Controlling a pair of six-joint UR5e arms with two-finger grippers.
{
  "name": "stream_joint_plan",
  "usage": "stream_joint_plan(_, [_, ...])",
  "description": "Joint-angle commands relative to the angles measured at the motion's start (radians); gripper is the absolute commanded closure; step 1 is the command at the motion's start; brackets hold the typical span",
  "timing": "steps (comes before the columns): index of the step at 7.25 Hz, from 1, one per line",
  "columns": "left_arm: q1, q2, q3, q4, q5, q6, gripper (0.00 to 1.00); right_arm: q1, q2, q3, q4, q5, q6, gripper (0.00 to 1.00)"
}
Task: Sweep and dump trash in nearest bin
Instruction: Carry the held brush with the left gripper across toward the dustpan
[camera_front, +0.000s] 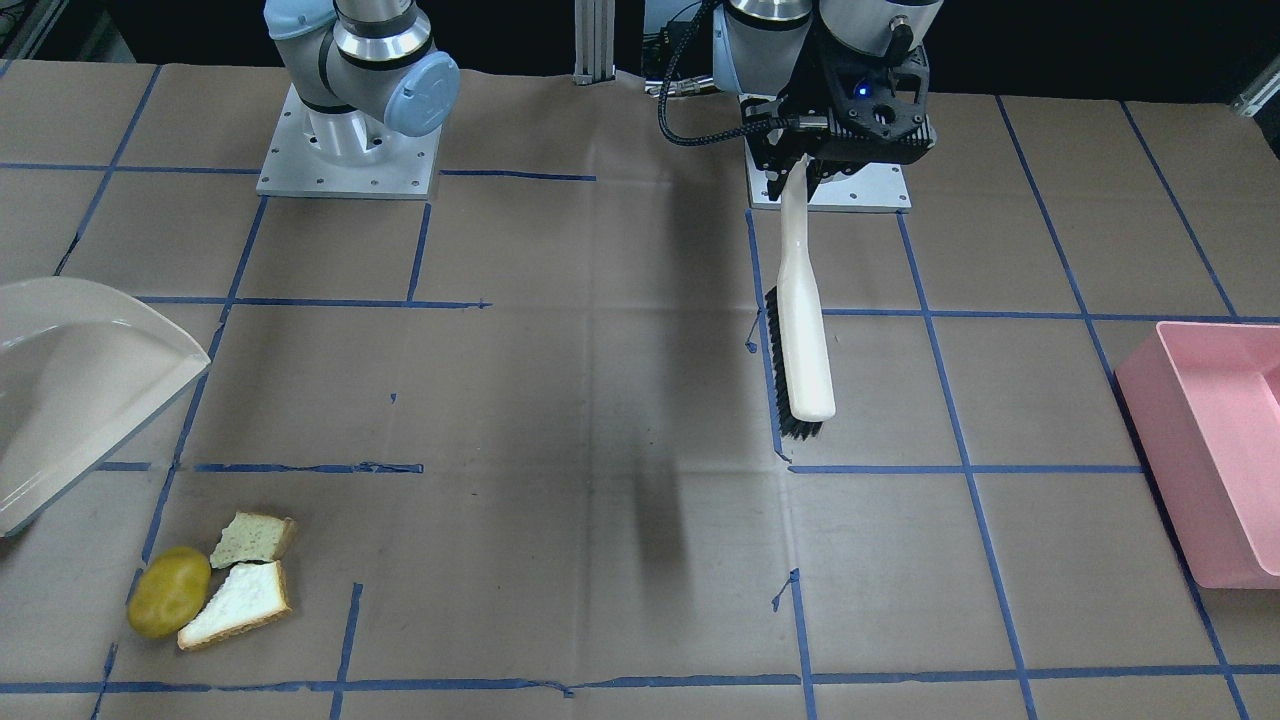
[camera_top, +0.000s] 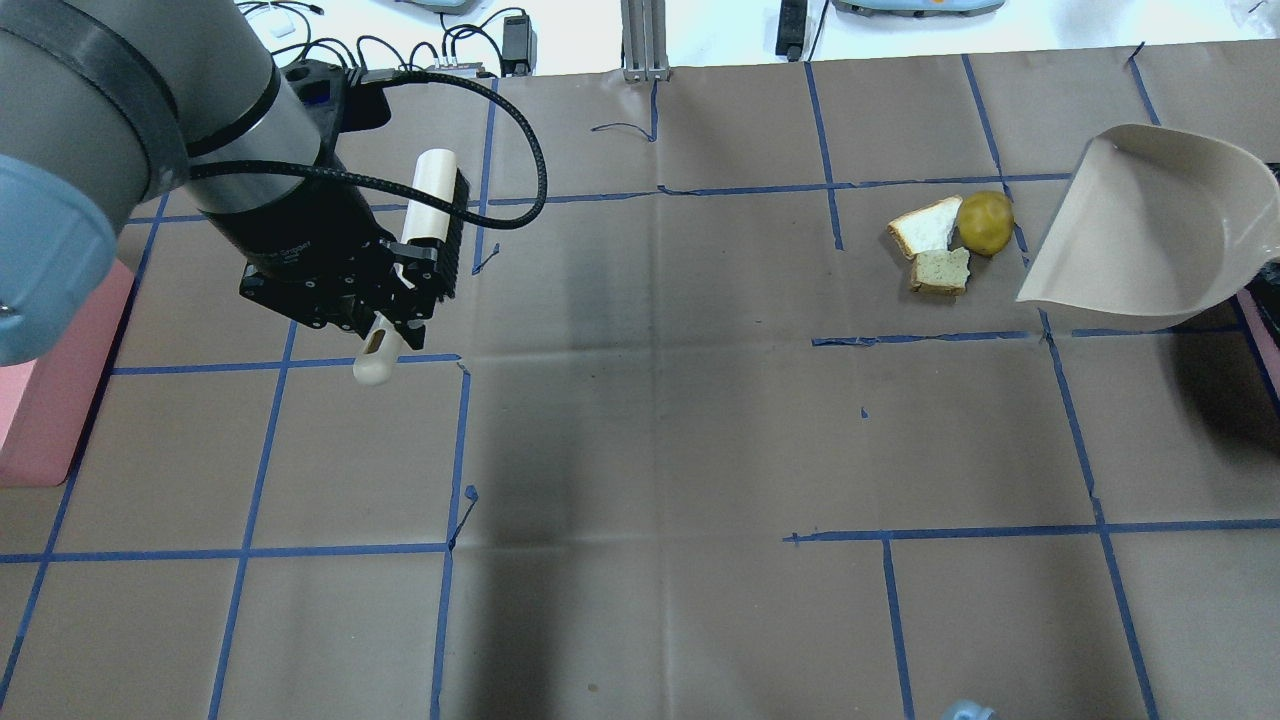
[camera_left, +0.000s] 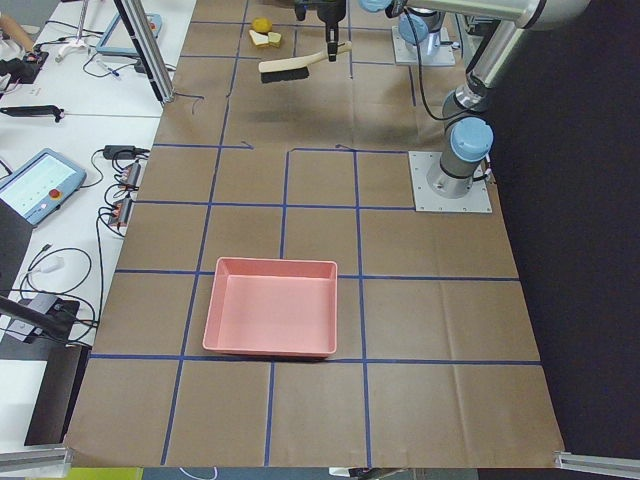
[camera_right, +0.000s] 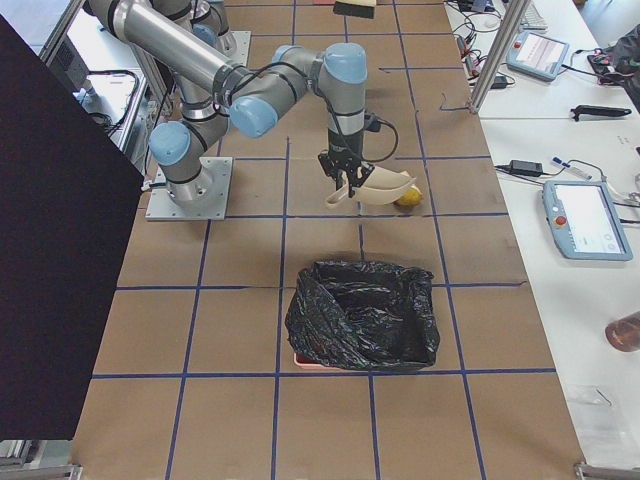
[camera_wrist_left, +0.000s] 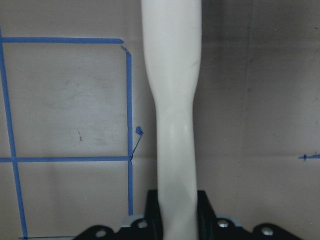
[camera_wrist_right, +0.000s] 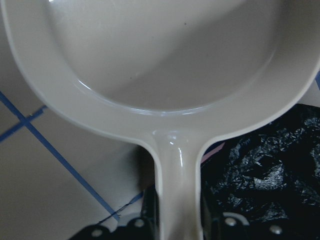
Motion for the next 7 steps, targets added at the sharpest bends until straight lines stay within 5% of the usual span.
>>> stream_joint_plan(1, [-0.013, 0.001, -0.002, 0.001, 0.001, -0.005, 1.00, -0.062, 0.068, -0.005, -0.092, 0.010, -0.163, 0.98])
stream_joint_plan(5, [-0.123, -0.101, 0.014, 0.156, -0.034, -0.098, 1.00, -0.062, 0.261, -0.034, -0.298, 0.016, -0.292, 0.99])
stream_joint_plan(7, [-0.194, -0.182, 0.021, 0.286, -0.037, -0.188, 1.00, -0.062, 0.321, -0.083, -0.287, 0.041, -0.323, 0.99])
